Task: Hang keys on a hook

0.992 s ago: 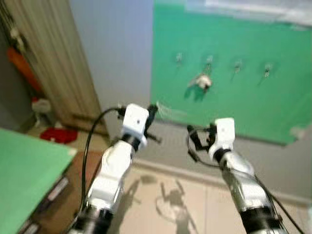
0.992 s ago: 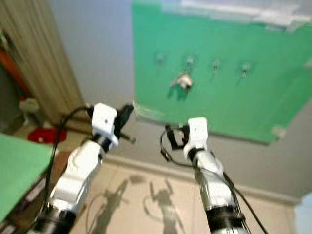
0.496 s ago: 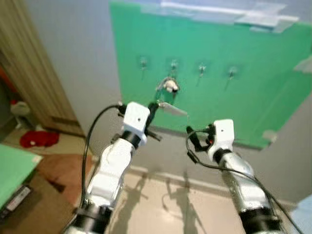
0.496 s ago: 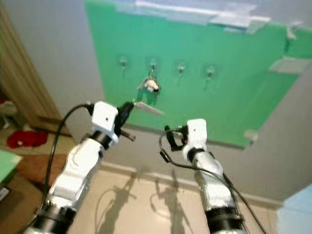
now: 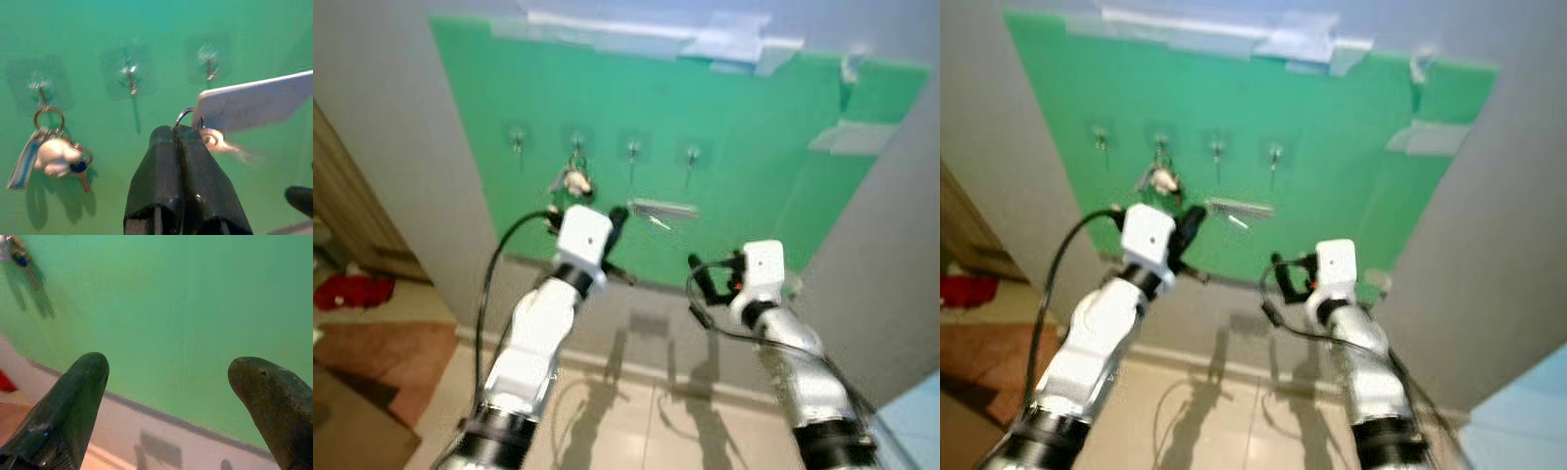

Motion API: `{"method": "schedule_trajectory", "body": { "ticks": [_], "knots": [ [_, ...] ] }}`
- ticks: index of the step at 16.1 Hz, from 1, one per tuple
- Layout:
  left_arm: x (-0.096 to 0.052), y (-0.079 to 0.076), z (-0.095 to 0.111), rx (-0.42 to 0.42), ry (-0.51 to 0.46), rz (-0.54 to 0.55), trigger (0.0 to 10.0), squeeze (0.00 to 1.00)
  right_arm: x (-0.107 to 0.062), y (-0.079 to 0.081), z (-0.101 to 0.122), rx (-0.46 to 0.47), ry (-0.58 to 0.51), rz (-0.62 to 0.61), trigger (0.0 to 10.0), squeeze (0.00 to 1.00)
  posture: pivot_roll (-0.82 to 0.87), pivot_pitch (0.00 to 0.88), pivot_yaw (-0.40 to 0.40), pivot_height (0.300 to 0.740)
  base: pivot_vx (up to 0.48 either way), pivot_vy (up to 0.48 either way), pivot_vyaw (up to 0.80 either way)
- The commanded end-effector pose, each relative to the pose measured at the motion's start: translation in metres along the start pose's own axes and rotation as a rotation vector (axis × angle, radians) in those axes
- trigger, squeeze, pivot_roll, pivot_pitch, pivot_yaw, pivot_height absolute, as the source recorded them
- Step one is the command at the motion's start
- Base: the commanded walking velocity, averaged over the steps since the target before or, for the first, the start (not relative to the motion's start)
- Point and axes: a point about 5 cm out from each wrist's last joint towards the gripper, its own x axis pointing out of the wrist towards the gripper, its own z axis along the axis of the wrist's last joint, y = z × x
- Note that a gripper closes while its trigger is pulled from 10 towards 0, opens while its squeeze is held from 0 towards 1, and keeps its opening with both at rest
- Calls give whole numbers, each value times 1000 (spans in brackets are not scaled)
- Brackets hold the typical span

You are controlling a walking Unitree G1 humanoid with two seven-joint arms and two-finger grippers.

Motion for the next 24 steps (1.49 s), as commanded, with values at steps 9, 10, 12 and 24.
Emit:
{"method": "schedule_trajectory", "body": {
  "ticks": [9,10,12,24],
  "knots": [
    [34,13,11,62,33,-72,0,0,-5,2,2,-2,-13,-12,10000,0,-61,0,59,740,0,0,0],
    [39,19,13,80,38,-64,0,0,-8,2,0,2,-11,-22,10000,0,-70,0,70,740,0,0,0],
    [46,27,15,108,58,-59,0,0,-11,1,-3,7,-8,-35,10000,0,-81,0,85,740,0,0,0],
    [80,50,27,-60,100,-89,0,0,-18,2,-6,27,-12,-78,10000,0,-110,0,134,740,0,0,0]
  ]
}}
